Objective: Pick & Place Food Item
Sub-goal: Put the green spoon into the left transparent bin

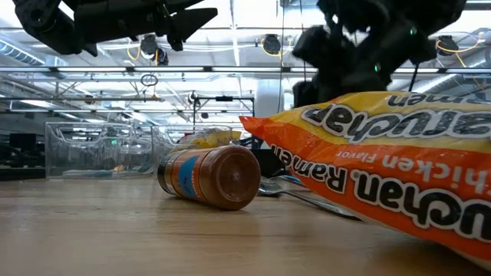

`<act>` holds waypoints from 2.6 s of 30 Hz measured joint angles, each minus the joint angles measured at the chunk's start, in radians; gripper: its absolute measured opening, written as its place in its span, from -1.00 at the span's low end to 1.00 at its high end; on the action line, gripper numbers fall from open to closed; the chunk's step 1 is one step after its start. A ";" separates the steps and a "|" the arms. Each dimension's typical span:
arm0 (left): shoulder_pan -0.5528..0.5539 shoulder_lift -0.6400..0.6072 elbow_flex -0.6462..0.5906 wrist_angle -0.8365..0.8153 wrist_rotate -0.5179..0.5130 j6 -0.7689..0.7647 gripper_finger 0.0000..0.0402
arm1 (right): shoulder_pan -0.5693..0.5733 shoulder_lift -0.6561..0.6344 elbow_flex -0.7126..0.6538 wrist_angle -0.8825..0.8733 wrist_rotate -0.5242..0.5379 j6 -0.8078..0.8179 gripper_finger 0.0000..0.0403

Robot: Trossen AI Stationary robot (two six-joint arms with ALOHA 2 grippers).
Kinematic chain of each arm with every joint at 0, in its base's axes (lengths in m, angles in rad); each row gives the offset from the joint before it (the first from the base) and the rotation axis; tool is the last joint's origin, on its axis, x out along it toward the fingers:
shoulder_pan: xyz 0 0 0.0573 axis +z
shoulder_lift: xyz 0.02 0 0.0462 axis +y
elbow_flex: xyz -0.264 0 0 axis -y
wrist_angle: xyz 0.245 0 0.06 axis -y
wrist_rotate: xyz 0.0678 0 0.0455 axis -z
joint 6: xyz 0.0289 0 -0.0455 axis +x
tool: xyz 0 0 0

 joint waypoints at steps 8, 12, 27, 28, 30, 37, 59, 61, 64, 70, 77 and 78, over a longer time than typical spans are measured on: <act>0.000 -0.092 0.000 -0.215 -0.007 0.054 0.25 | 0.000 0.100 0.000 0.019 0.131 0.033 0.26; 0.000 -0.127 0.000 -0.312 -0.028 0.066 0.25 | -0.013 0.138 0.001 0.042 0.127 0.032 0.26; 0.081 -0.151 0.000 -0.422 -0.042 0.127 0.25 | -0.139 0.164 0.001 0.084 0.076 -0.002 -0.11; 0.091 -0.151 0.000 -0.423 -0.042 0.130 0.25 | -0.149 0.164 0.001 0.084 0.065 0.000 -0.19; 0.111 -0.151 0.000 -0.423 -0.042 0.130 0.25 | -0.168 0.164 0.001 0.083 0.048 0.001 -0.35; 0.179 -0.150 0.000 -0.452 -0.044 0.150 0.25 | -0.215 0.164 0.001 0.120 0.044 -0.013 -0.94; 0.130 -0.067 0.408 -1.303 -0.199 0.195 0.25 | -0.292 0.065 0.059 0.175 0.048 -0.180 -0.99; 0.126 -0.040 0.462 -1.375 -0.199 0.181 0.25 | -0.293 0.050 0.061 0.169 0.048 -0.199 -0.99; 0.125 0.016 0.522 -1.442 -0.186 0.160 0.25 | -0.293 0.033 0.062 0.182 0.048 -0.215 -1.00; 0.117 0.133 0.606 -1.509 -0.169 0.127 0.25 | -0.292 0.012 0.061 0.185 0.054 -0.242 -1.00; 0.114 0.226 0.682 -1.518 -0.089 0.102 0.25 | -0.292 0.005 0.061 0.179 0.129 -0.265 -1.00; 0.114 0.234 0.688 -1.519 -0.095 0.102 0.25 | -0.292 0.005 0.061 0.180 0.128 -0.265 -1.00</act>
